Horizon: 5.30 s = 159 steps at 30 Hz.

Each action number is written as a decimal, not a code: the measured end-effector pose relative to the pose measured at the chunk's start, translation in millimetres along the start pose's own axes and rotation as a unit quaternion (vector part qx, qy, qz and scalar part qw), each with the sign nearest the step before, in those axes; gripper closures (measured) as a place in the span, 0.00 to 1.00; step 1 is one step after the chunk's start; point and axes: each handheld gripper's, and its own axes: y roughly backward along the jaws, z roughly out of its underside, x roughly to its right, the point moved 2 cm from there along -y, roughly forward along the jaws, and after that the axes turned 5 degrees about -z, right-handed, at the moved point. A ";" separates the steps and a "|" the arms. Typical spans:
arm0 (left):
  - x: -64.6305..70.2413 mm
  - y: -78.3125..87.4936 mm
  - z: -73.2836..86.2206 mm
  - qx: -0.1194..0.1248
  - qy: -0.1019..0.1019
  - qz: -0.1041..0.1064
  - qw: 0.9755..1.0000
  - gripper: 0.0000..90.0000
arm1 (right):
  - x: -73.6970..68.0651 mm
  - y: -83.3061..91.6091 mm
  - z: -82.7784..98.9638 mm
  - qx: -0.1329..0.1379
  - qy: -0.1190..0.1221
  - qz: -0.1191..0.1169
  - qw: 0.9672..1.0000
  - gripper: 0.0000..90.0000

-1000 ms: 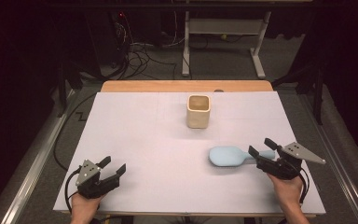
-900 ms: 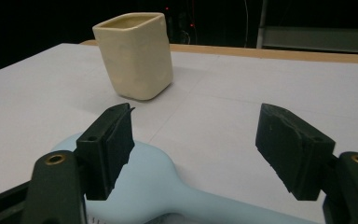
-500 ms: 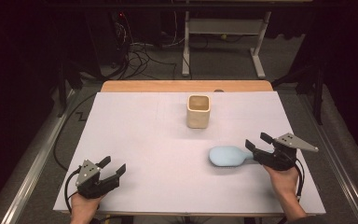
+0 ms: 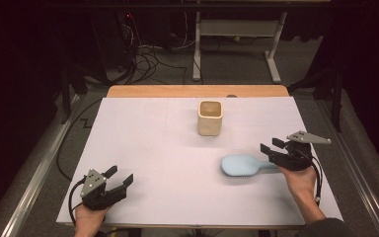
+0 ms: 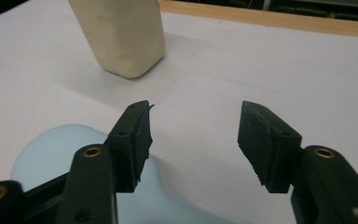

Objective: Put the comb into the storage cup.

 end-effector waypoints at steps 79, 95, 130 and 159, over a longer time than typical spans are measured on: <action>-0.5 3.4 1.6 -0.004 0.000 -0.007 1.000 0.37 | 29.9 -19.5 5.5 -0.326 0.010 0.012 0.945 1.00; -0.4 2.4 2.4 -0.006 -0.002 -0.009 1.000 0.37 | 19.0 -10.0 15.8 -0.320 0.018 -0.005 0.947 1.00; -1.1 4.0 1.9 -0.004 0.000 -0.012 1.000 0.37 | -12.9 2.0 25.2 -0.310 0.040 -0.035 0.949 1.00; -0.4 4.6 1.6 -0.001 -0.001 -0.010 1.000 0.37 | -33.0 4.1 29.5 -0.308 0.052 -0.052 0.949 1.00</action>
